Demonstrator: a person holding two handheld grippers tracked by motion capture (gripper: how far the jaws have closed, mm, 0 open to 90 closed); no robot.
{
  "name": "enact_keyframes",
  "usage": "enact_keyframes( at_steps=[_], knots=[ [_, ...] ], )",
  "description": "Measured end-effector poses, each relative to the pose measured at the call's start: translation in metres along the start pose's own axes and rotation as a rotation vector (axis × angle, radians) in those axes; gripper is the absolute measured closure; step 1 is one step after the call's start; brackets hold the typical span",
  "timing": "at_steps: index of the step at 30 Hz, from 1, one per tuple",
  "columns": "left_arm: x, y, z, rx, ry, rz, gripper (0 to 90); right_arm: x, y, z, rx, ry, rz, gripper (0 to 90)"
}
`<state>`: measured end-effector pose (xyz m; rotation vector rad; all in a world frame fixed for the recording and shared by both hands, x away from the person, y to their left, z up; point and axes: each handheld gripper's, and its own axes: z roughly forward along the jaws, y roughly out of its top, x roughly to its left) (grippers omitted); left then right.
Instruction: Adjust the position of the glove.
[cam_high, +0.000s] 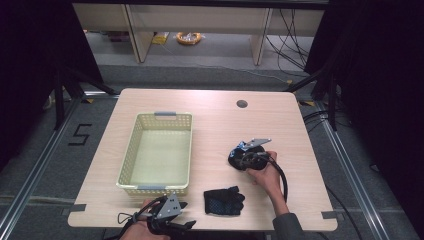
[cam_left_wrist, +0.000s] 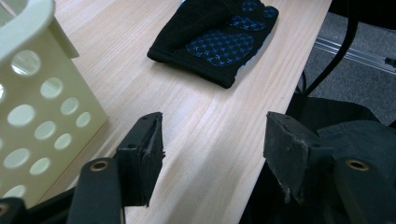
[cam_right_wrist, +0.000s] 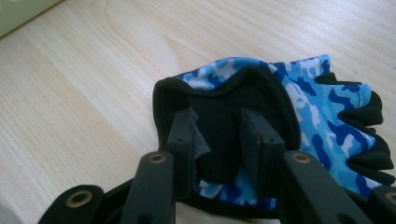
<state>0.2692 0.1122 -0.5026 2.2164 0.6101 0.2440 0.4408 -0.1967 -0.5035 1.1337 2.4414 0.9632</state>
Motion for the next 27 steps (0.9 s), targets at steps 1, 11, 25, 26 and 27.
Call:
enact_keyframes(
  at_steps=[1, 11, 25, 26, 27],
  knots=[
    [0.001, 0.000, -0.001, 0.009, -0.003, 0.013, 37.1, 0.000, 0.001, -0.002, 0.018, 0.002, 0.011, 68.0],
    [0.002, -0.001, 0.001, 0.015, -0.008, 0.008, 36.6, -0.003, 0.000, -0.006, -0.014, 0.007, 0.042, 70.0],
    [0.002, -0.002, 0.002, 0.010, -0.013, -0.005, 36.1, -0.009, 0.007, -0.039, -0.144, 0.021, 0.080, 71.1],
    [0.002, -0.002, 0.002, 0.010, -0.013, -0.006, 36.1, -0.009, 0.008, -0.042, -0.145, 0.032, 0.089, 71.2],
    [0.001, -0.002, 0.003, -0.003, -0.012, -0.021, 36.1, -0.008, 0.008, -0.045, -0.163, 0.046, 0.095, 71.2]
  ],
)
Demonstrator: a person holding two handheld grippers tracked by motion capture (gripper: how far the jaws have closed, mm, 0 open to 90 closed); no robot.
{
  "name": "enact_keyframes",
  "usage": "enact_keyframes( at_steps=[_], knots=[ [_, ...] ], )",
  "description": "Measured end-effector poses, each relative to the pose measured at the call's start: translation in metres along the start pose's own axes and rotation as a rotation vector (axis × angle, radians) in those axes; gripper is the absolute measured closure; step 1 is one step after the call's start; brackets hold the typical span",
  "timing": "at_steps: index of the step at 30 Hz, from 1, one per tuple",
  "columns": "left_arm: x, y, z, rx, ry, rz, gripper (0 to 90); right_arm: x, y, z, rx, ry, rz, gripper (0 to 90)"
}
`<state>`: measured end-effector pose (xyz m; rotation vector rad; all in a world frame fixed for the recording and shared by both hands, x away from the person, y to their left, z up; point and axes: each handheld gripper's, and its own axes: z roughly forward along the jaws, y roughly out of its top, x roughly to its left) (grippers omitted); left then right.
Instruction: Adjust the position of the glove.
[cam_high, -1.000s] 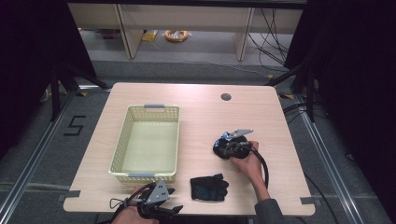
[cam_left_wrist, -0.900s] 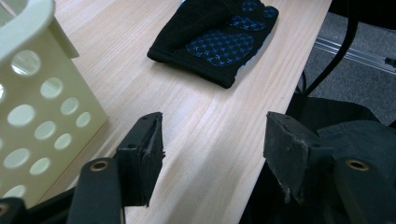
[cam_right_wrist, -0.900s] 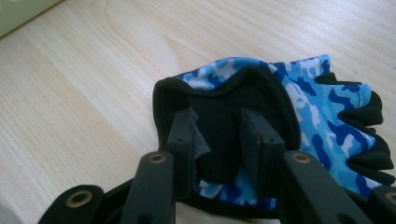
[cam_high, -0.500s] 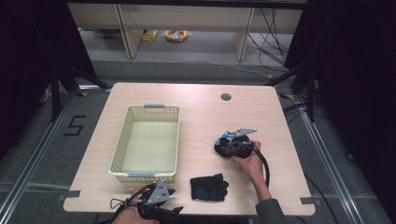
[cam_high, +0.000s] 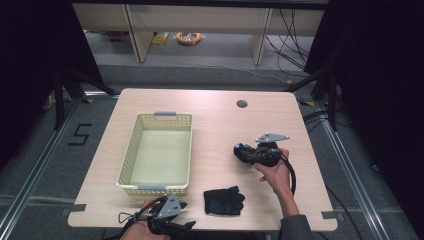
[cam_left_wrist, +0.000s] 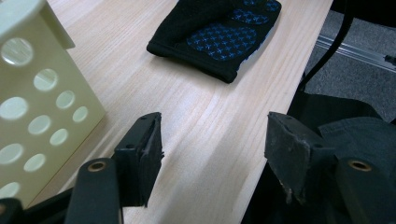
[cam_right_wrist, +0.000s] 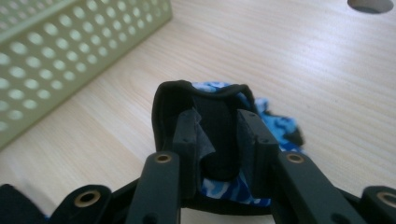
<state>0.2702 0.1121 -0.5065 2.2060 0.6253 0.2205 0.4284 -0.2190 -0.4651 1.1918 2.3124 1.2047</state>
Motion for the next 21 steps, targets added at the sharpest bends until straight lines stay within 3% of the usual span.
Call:
enact_keyframes(
  at_steps=[7, 11, 13, 14, 16, 17, 20, 21],
  knots=[
    [0.002, 0.000, -0.001, 0.020, 0.001, 0.015, 36.0, 0.015, 0.004, -0.025, -0.066, 0.025, 0.017, 71.4],
    [0.003, 0.001, -0.002, 0.018, 0.007, 0.026, 36.0, 0.022, 0.006, -0.039, -0.108, 0.022, -0.003, 71.4],
    [0.003, 0.001, -0.002, 0.011, 0.005, 0.031, 36.0, 0.024, 0.008, -0.046, -0.091, 0.050, -0.019, 71.4],
    [0.003, 0.001, -0.002, 0.014, 0.008, 0.022, 36.0, 0.029, 0.007, -0.050, -0.107, 0.031, 0.006, 71.4],
    [0.003, 0.001, -0.003, 0.016, 0.012, 0.018, 36.0, 0.033, 0.006, -0.054, -0.128, 0.021, -0.020, 71.4],
    [0.002, 0.001, -0.002, -0.002, 0.011, -0.003, 36.0, 0.037, 0.004, -0.057, -0.132, 0.016, -0.014, 71.3],
    [0.003, 0.001, -0.002, 0.007, 0.011, 0.004, 35.9, 0.044, 0.000, -0.064, -0.128, 0.019, -0.020, 71.3],
    [0.003, 0.001, -0.002, 0.008, 0.016, 0.005, 35.8, 0.049, -0.002, -0.067, -0.131, 0.011, 0.002, 71.3]
  ],
)
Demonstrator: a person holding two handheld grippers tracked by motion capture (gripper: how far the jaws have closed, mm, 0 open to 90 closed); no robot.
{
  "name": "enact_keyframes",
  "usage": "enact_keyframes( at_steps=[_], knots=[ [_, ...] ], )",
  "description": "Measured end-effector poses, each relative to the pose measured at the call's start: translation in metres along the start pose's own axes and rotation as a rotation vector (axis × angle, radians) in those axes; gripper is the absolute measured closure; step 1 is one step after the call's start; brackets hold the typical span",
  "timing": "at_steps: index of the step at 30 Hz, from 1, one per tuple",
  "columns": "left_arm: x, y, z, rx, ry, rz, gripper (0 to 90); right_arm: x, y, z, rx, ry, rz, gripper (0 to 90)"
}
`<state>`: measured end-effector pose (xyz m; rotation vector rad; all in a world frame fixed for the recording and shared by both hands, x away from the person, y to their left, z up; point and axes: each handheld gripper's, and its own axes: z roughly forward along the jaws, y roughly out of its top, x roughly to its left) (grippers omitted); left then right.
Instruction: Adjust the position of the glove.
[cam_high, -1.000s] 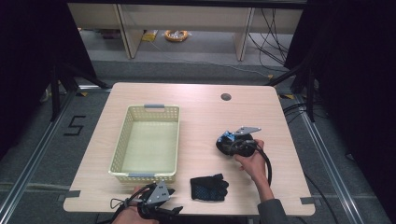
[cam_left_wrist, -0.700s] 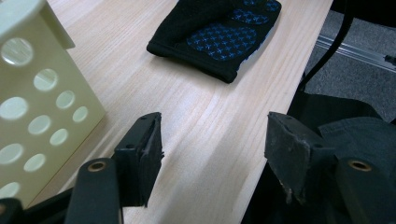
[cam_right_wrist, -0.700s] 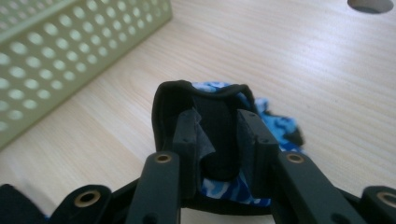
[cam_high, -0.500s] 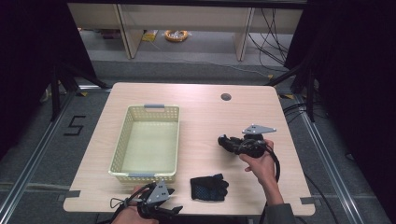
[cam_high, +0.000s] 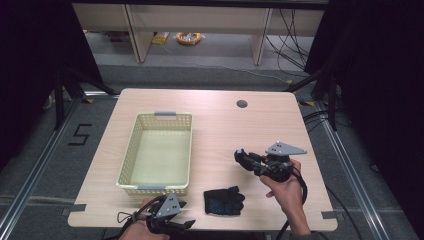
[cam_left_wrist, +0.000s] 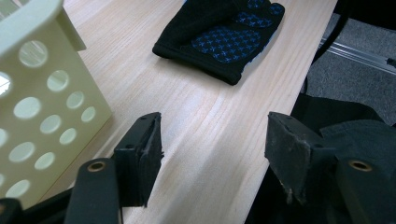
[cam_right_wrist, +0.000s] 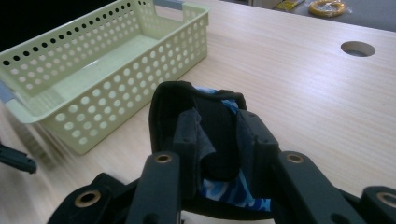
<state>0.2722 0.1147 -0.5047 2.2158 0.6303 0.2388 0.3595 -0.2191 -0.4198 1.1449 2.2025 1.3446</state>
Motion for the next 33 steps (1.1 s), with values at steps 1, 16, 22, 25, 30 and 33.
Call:
enact_keyframes(
  at_steps=[1, 16, 22, 25, 30, 33],
  knots=[
    [0.000, 0.000, 0.000, -0.001, -0.004, -0.001, 35.8, 0.004, -0.002, -0.004, -0.005, 0.004, -0.003, 71.3],
    [0.001, 0.001, -0.001, 0.006, 0.007, 0.013, 32.8, 0.053, -0.033, -0.036, 0.002, -0.033, -0.022, 71.2],
    [0.001, 0.001, -0.001, 0.013, 0.015, 0.001, 31.2, 0.067, -0.046, -0.037, 0.007, -0.048, -0.003, 71.2],
    [0.000, 0.001, -0.001, 0.003, 0.005, -0.009, 31.1, 0.072, -0.048, -0.035, 0.013, -0.062, -0.022, 71.1],
    [0.000, 0.002, -0.002, -0.001, 0.008, 0.002, 31.1, 0.081, -0.048, -0.030, 0.030, -0.057, -0.047, 71.1],
    [0.002, 0.002, -0.002, 0.010, 0.007, 0.027, 31.1, 0.085, -0.047, -0.028, 0.045, -0.075, -0.050, 71.2]
  ],
)
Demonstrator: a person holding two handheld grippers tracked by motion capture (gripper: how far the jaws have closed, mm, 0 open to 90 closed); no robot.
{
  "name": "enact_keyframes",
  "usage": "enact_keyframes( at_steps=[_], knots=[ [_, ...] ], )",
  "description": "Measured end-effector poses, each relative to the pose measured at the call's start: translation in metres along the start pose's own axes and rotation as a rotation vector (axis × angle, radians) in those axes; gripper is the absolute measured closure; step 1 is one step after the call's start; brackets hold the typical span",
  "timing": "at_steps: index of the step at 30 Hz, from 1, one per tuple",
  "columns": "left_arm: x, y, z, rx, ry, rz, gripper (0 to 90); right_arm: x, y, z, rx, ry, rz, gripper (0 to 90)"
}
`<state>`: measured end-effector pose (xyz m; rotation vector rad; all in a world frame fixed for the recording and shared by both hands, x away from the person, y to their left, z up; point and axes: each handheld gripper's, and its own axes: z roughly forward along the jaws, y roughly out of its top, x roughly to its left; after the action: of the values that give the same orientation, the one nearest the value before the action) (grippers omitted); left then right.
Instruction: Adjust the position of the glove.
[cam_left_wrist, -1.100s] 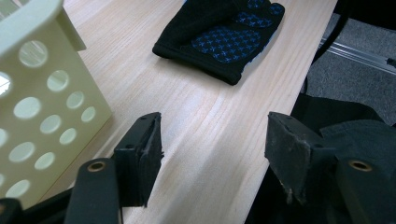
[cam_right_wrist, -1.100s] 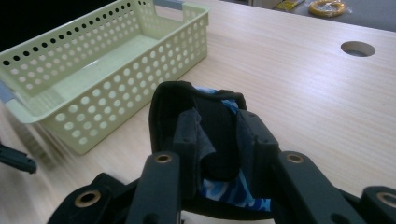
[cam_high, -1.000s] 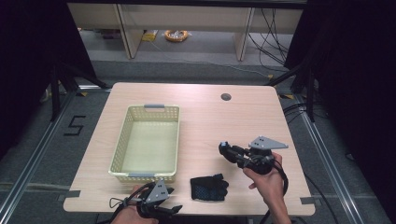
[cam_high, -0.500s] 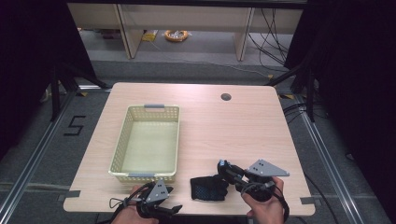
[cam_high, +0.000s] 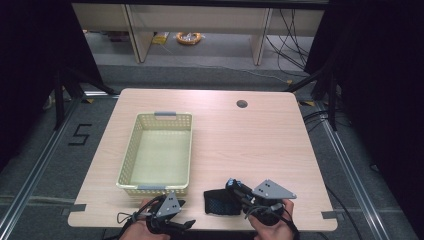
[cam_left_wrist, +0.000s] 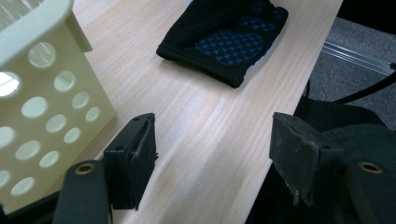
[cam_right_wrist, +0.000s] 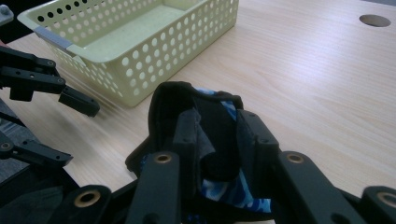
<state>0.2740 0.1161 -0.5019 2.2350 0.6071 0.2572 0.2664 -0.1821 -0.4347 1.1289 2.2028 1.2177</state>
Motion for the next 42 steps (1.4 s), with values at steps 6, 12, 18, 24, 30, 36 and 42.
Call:
enact_keyframes(
  at_steps=[6, 12, 18, 24, 30, 36, 42],
  knots=[
    [-0.003, -0.001, 0.001, -0.011, -0.001, -0.040, 31.2, 0.012, -0.001, 0.011, 0.027, -0.024, -0.018, 71.1],
    [-0.004, -0.001, 0.002, -0.003, -0.007, -0.035, 31.4, 0.026, -0.008, 0.033, 0.077, -0.035, -0.066, 71.0],
    [-0.003, 0.000, 0.001, -0.003, -0.002, -0.030, 31.7, 0.041, -0.017, 0.053, 0.142, -0.025, -0.102, 70.9],
    [-0.007, -0.001, 0.004, -0.020, -0.013, -0.053, 32.0, 0.050, -0.023, 0.061, 0.201, 0.005, -0.066, 70.4],
    [-0.006, -0.001, 0.006, -0.015, -0.019, -0.060, 32.4, 0.048, -0.026, 0.064, 0.196, 0.049, -0.050, 64.1],
    [-0.004, 0.000, 0.006, -0.005, -0.018, -0.043, 33.0, 0.032, -0.016, 0.045, 0.081, 0.090, -0.060, 58.1],
    [-0.004, 0.009, 0.011, -0.042, -0.026, -0.057, 34.8, -0.013, -0.017, 0.026, 0.109, 0.070, -0.104, 62.4]
  ],
)
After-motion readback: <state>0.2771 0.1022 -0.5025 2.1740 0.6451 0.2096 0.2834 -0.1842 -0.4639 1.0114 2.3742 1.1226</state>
